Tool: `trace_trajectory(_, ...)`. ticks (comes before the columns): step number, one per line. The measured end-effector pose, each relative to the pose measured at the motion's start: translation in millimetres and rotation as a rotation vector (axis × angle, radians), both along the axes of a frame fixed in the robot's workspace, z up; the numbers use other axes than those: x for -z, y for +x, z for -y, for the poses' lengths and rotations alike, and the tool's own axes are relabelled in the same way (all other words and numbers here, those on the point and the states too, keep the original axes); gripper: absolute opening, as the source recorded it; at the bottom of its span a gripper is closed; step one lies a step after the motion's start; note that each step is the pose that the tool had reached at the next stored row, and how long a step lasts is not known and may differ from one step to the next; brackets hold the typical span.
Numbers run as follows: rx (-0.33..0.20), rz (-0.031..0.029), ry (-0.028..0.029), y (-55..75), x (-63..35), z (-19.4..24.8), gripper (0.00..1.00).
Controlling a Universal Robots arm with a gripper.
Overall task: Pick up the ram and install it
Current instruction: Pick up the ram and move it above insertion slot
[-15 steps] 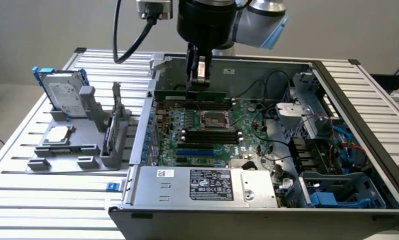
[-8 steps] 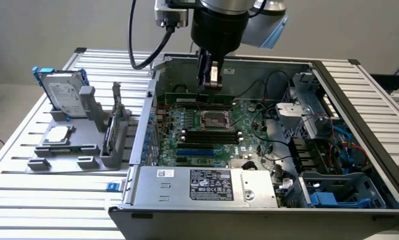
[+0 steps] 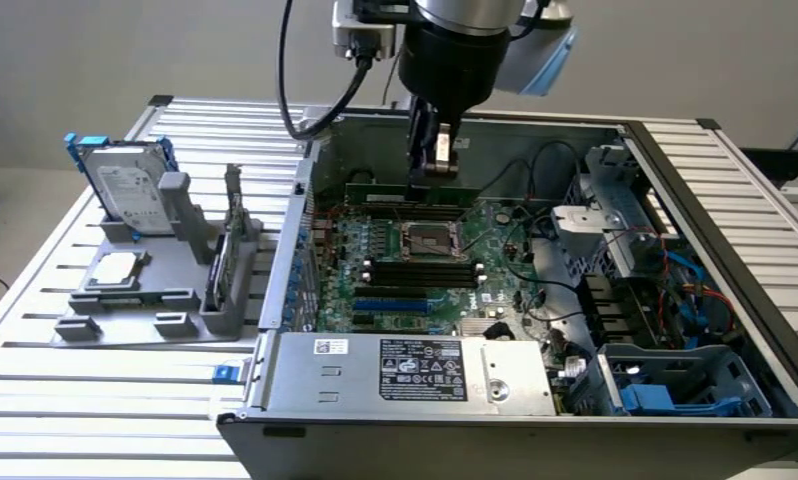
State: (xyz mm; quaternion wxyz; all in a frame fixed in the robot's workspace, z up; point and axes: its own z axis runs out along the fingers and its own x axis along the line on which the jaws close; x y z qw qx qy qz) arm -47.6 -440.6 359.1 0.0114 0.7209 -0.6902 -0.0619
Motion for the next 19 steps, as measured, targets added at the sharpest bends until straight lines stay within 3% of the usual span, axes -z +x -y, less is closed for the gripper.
trace_trajectory(3,0.003,0.0006,0.0,4.0,0.8,-2.7,0.14)
trace_trajectory(7,0.003,0.0044,0.0001,6.7,1.4,-9.9,0.14)
trace_trajectory(13,0.006,0.0164,-0.0031,7.2,4.4,-21.8,0.14)
trace_trajectory(17,0.012,0.0219,-0.005,7.2,8.1,-27.5,0.14)
trace_trajectory(19,0.014,0.0281,-0.0051,7.2,8.6,-28.4,0.14)
